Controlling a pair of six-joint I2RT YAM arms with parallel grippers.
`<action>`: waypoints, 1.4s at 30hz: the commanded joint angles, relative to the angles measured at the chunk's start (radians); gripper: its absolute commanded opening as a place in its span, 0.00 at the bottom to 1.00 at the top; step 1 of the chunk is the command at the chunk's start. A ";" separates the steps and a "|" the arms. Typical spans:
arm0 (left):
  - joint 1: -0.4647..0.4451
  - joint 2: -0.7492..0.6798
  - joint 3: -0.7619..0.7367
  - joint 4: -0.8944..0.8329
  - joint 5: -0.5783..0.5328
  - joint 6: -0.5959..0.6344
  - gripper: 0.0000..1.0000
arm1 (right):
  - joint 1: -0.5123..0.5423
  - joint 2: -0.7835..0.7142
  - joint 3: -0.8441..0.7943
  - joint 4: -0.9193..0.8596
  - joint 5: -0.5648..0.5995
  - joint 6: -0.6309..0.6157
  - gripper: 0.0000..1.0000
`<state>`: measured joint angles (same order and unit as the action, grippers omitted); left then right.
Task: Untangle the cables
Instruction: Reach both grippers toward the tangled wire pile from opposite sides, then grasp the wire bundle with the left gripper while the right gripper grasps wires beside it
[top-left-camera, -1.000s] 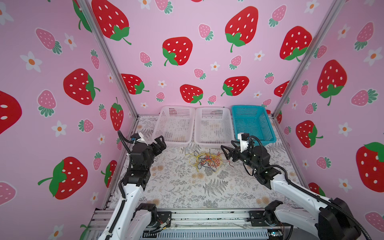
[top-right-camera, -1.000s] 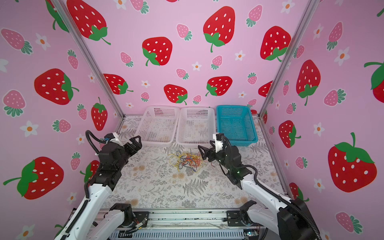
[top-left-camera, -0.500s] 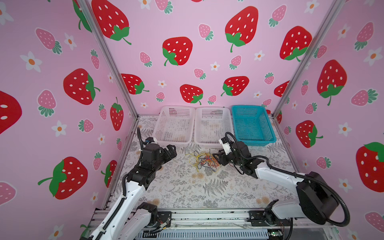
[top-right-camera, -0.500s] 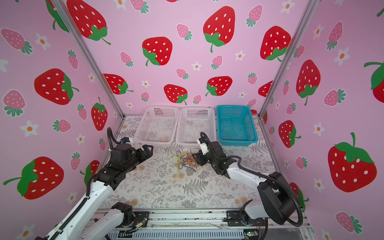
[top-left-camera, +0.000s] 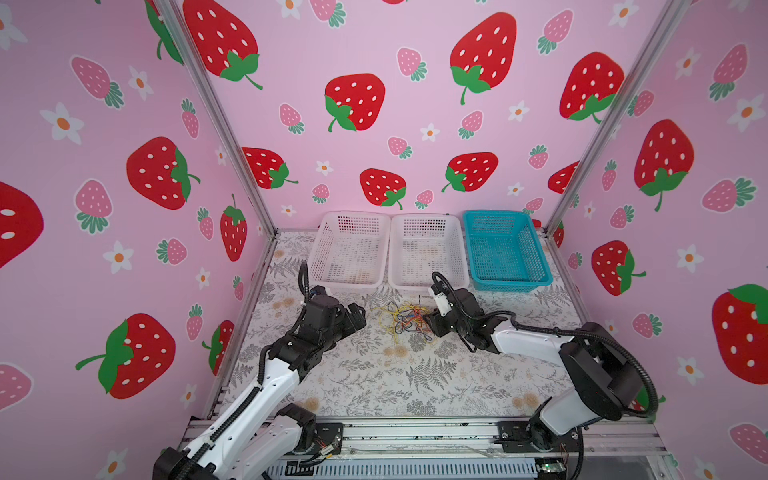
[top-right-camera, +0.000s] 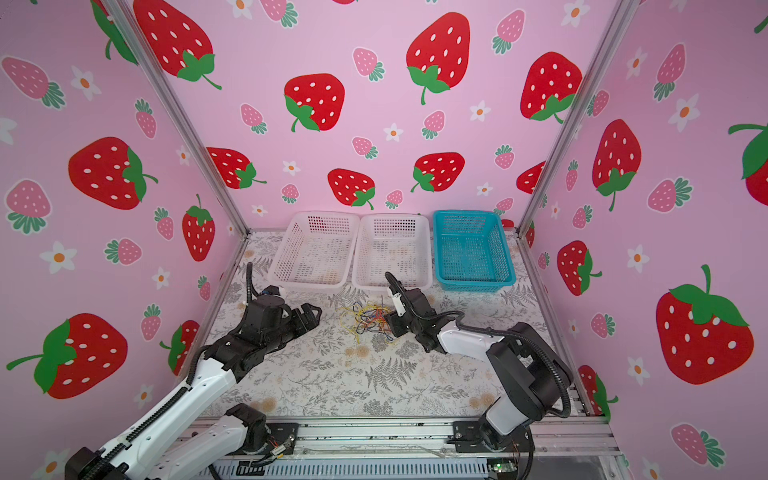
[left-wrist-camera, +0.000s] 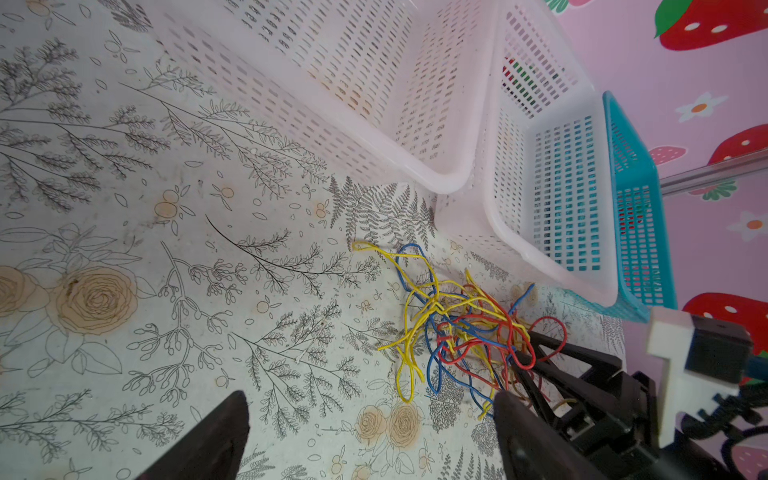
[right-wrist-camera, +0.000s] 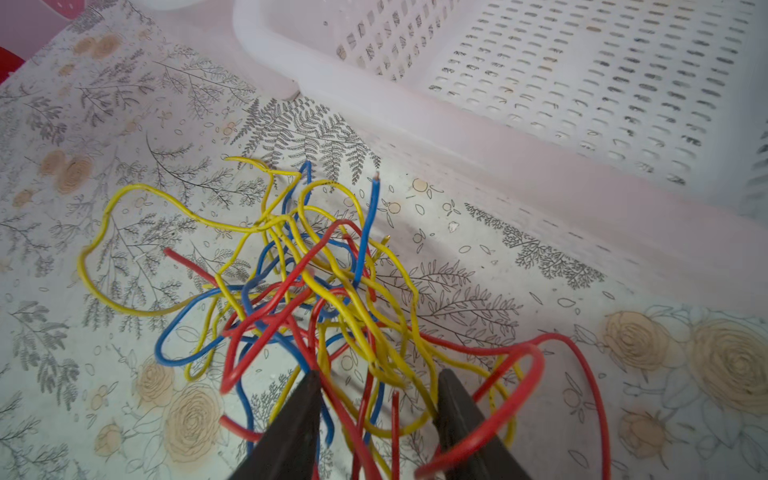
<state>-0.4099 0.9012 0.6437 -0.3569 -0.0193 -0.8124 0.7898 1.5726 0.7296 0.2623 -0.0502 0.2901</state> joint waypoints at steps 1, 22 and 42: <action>-0.016 -0.002 -0.020 0.013 -0.022 -0.031 0.93 | 0.008 0.021 -0.011 0.028 -0.017 0.011 0.45; -0.064 0.119 -0.137 0.248 0.119 -0.144 0.93 | 0.030 0.065 -0.028 0.098 -0.228 -0.003 0.26; -0.105 0.147 -0.124 0.295 0.149 -0.169 0.93 | 0.077 -0.035 -0.077 0.169 -0.233 -0.041 0.00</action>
<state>-0.4984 1.0527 0.5194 -0.1043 0.1131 -0.9493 0.8593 1.6009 0.6830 0.3809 -0.2253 0.2668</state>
